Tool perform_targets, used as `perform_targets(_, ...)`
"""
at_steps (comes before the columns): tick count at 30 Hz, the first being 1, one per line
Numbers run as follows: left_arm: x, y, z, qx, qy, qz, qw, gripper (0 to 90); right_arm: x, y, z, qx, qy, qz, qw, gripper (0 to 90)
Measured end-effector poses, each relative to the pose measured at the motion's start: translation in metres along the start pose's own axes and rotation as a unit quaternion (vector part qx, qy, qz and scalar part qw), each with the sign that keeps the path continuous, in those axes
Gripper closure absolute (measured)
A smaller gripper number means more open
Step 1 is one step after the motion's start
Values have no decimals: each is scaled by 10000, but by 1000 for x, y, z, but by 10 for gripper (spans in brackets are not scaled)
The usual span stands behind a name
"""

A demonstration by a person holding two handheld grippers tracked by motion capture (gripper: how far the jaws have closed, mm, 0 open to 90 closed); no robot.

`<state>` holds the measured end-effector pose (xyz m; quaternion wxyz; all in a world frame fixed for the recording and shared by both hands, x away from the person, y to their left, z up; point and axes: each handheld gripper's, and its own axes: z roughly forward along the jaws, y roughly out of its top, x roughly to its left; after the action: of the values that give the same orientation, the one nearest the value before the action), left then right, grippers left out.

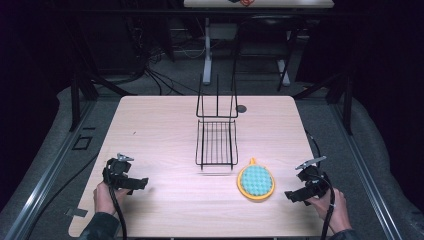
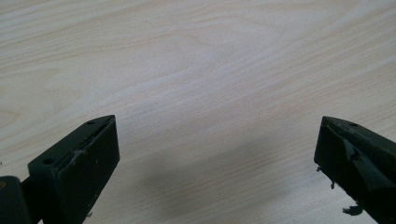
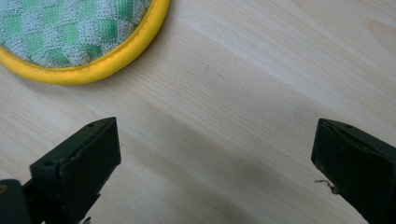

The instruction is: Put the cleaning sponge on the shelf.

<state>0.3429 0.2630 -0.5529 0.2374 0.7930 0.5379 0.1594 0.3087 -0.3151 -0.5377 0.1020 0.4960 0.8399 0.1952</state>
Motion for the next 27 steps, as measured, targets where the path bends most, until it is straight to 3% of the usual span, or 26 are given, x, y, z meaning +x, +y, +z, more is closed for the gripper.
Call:
perform_targets(3, 0, 0, 1, 8, -7, -47, 10000, 1, 0, 0, -1, -37, -24, -11, 10000, 10)
perform_targets(6, 1, 0, 0, 10, -1, -30, 10000, 1, 1, 3, -4, -209, 109, 32, 9997, 17)
perform_targets(16, 2, 3, 2, -12, -41, -3, 10000, 0, 14, 16, -2, -395, 382, -124, 9984, 0)
perform_targets(21, 1, 5, 1, -30, -22, 5, 10000, 0, 24, 22, -2, -378, 481, -303, 9977, 0)
perform_targets(27, 0, 7, 3, -20, -32, 36, 10000, 1, 29, 31, 3, -427, 594, -320, 9968, 0)
